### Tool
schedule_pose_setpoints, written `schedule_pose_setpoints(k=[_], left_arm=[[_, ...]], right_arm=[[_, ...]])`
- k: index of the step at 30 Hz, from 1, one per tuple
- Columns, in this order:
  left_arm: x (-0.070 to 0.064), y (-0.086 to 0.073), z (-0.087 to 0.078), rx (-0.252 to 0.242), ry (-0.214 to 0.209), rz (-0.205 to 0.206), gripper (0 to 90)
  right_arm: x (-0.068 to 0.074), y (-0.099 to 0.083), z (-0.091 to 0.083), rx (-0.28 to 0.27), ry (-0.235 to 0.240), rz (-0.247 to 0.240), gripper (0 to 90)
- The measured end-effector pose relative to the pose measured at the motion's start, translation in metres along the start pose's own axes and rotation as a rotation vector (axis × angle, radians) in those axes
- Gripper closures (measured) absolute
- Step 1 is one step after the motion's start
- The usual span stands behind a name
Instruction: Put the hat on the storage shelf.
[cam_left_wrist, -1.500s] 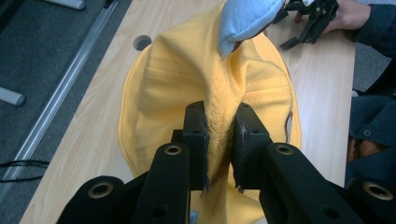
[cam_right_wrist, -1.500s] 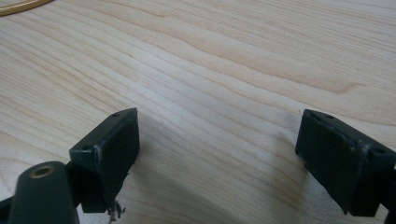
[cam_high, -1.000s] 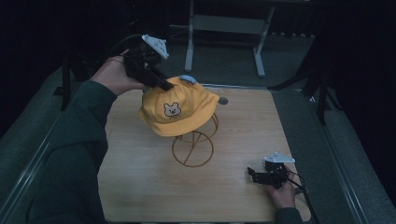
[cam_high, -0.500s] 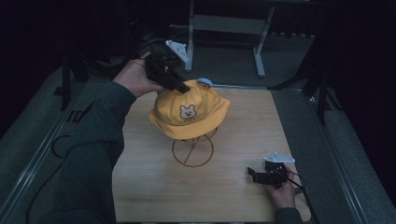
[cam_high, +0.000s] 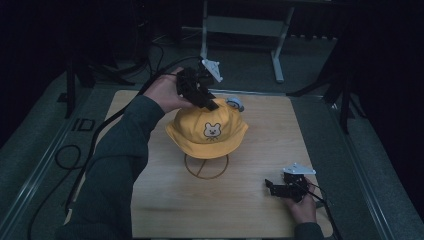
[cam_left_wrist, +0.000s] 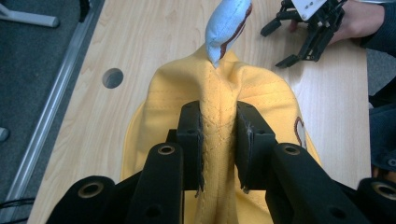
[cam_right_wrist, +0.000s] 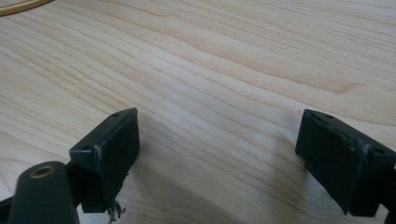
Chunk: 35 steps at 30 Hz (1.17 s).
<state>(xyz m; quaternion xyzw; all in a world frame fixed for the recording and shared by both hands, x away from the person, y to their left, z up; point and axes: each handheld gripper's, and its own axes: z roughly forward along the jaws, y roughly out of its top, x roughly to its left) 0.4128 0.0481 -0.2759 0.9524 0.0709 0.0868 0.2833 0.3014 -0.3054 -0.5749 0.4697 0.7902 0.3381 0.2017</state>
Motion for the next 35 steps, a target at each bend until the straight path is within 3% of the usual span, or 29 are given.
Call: schedule_pose_setpoints(k=[8, 16, 23, 24, 28, 32, 35], left_arm=[[-0.003, -0.001, 0.010, 0.021, -0.023, 0.000, 74.1], [-0.001, -0.009, 0.007, 0.041, -0.027, -0.013, 69.9], [-0.003, -0.013, -0.001, 0.021, 0.017, -0.014, 53.5], [0.000, -0.017, -0.011, -0.029, 0.055, -0.040, 47.4], [0.002, -0.024, -0.024, -0.059, 0.081, -0.058, 44.2], [0.003, -0.031, -0.032, -0.050, 0.119, -0.057, 44.1], [0.006, -0.045, -0.040, -0.064, 0.144, -0.091, 44.2]], right_arm=[[0.000, 0.000, 0.000, -0.001, -0.001, -0.001, 13.6], [0.000, 0.000, 0.000, -0.001, -0.001, -0.001, 13.6], [0.000, 0.000, 0.000, -0.001, -0.001, -0.001, 13.6], [0.000, 0.000, 0.000, -0.001, -0.001, -0.001, 13.6], [0.000, 0.000, 0.000, -0.001, -0.001, -0.001, 13.6], [0.000, 0.000, 0.000, -0.001, -0.001, 0.000, 13.6], [0.000, 0.000, 0.000, -0.001, -0.001, 0.000, 13.6]])
